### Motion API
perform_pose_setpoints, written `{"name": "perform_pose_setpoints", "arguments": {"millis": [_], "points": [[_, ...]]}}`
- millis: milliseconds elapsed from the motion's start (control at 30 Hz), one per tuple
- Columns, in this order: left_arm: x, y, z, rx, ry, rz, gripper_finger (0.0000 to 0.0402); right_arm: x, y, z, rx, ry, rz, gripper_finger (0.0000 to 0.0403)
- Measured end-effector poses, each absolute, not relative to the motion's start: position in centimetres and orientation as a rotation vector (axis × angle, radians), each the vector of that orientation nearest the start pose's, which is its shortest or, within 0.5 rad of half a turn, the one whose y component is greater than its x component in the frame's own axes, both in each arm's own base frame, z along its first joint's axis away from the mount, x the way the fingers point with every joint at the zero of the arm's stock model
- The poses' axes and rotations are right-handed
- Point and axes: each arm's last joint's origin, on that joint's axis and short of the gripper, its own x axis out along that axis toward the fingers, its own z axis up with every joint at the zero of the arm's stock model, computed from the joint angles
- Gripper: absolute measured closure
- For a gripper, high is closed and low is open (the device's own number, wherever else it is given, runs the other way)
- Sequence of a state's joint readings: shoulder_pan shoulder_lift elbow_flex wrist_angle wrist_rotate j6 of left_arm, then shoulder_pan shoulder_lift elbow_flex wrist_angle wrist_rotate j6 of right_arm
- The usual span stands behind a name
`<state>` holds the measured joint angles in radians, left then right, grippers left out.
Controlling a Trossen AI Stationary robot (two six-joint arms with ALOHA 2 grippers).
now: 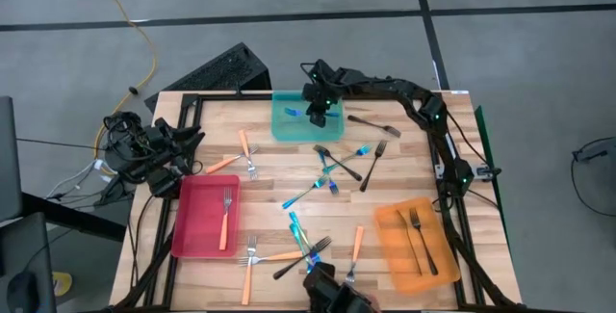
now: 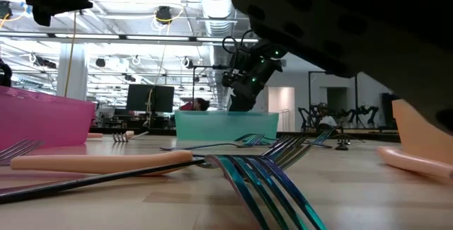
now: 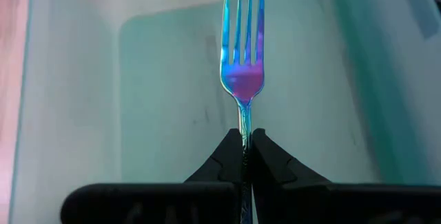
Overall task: Sort silverware by color (type)
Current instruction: Put the blue fork into the blue bin
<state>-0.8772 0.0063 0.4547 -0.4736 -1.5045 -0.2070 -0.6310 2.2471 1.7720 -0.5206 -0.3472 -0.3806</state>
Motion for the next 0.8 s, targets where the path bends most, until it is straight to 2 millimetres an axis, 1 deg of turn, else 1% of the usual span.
{"name": "perform_pose_setpoints", "arguments": {"millis": [233, 300, 533, 800], "points": [[3.5, 0.3, 26.4, -0.176, -0.055, 0.626, 0.0289, 39.4, -27.7, 17.0, 0.066, 0.929, -0.085, 0.0372], [3.5, 0.3, 26.4, -0.176, -0.055, 0.627, 0.0289, 39.4, -27.8, 17.3, 0.046, 0.939, -0.092, 0.0372], [3.5, 0.3, 26.4, -0.176, -0.056, 0.627, 0.0289, 39.7, -28.4, 18.8, 0.011, 0.896, -0.106, 0.0372], [3.5, 0.3, 26.4, -0.176, -0.056, 0.628, 0.0289, 39.3, -29.2, 18.9, 0.007, 0.89, -0.107, 0.0372]]}}
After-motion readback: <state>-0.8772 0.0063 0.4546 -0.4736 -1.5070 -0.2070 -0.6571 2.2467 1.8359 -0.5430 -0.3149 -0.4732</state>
